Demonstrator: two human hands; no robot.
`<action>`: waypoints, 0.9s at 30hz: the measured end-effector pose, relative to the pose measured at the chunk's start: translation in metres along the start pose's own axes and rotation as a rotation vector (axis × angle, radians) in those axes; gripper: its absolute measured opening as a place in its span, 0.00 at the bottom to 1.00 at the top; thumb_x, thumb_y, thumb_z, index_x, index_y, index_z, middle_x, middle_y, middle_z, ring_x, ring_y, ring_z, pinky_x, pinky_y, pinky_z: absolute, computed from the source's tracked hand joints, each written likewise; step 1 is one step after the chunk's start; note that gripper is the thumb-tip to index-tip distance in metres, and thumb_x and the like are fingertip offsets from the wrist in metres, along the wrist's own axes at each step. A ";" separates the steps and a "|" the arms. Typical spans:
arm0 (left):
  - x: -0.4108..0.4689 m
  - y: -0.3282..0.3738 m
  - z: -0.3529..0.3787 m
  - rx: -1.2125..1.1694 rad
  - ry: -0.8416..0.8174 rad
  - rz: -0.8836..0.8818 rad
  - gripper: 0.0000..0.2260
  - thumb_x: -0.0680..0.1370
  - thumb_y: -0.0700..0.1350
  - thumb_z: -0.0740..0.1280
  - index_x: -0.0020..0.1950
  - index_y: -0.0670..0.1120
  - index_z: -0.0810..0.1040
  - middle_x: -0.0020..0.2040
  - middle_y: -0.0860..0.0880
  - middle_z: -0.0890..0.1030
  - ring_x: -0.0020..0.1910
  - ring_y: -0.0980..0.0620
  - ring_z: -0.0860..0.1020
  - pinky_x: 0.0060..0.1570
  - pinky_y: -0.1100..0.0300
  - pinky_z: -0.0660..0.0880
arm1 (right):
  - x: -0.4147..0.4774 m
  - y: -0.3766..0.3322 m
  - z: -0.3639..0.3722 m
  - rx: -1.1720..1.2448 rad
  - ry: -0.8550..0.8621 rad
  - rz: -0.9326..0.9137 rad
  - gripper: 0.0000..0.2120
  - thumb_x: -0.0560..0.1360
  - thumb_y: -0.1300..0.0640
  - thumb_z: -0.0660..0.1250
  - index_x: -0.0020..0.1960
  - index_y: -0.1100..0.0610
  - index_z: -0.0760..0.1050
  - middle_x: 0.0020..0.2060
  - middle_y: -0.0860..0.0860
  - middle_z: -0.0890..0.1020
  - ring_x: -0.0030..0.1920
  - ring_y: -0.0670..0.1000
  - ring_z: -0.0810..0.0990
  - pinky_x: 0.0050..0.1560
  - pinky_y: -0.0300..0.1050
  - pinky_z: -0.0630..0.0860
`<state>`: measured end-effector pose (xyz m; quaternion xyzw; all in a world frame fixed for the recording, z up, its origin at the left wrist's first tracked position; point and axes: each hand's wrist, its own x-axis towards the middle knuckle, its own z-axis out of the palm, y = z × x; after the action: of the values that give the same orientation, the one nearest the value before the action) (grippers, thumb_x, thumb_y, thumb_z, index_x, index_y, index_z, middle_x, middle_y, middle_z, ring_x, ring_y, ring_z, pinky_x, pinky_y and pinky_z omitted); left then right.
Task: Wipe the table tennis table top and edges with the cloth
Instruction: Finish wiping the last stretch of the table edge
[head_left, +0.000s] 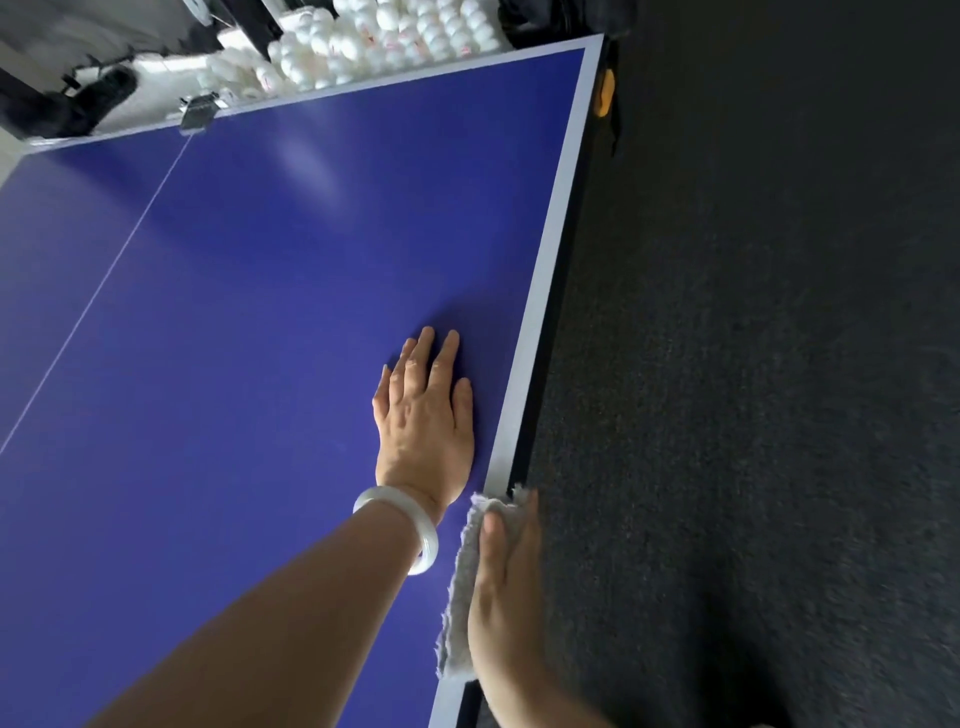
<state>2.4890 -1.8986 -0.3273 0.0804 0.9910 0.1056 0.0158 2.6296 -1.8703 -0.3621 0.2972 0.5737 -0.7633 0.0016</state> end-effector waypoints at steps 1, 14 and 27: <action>0.000 0.000 0.000 -0.001 -0.005 -0.001 0.23 0.85 0.50 0.50 0.81 0.55 0.55 0.81 0.54 0.52 0.80 0.55 0.47 0.78 0.54 0.42 | 0.007 -0.005 -0.001 0.001 -0.006 0.004 0.42 0.73 0.31 0.52 0.80 0.55 0.54 0.73 0.44 0.64 0.71 0.32 0.62 0.61 0.18 0.58; 0.003 0.000 0.002 0.035 -0.005 0.019 0.24 0.83 0.52 0.48 0.80 0.53 0.54 0.81 0.52 0.52 0.80 0.54 0.47 0.78 0.54 0.41 | 0.136 -0.074 -0.004 0.015 0.181 0.104 0.30 0.80 0.41 0.62 0.74 0.59 0.65 0.62 0.54 0.77 0.56 0.48 0.76 0.49 0.32 0.68; 0.001 0.004 0.001 0.144 -0.049 0.048 0.26 0.82 0.52 0.45 0.80 0.47 0.59 0.80 0.45 0.59 0.79 0.47 0.55 0.76 0.42 0.56 | 0.220 -0.122 -0.007 -0.104 0.229 0.072 0.31 0.81 0.37 0.57 0.70 0.61 0.70 0.59 0.56 0.80 0.55 0.55 0.81 0.48 0.41 0.70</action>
<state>2.4885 -1.8940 -0.3269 0.1076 0.9932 0.0325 0.0318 2.4097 -1.7482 -0.3566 0.4024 0.5979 -0.6930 -0.0211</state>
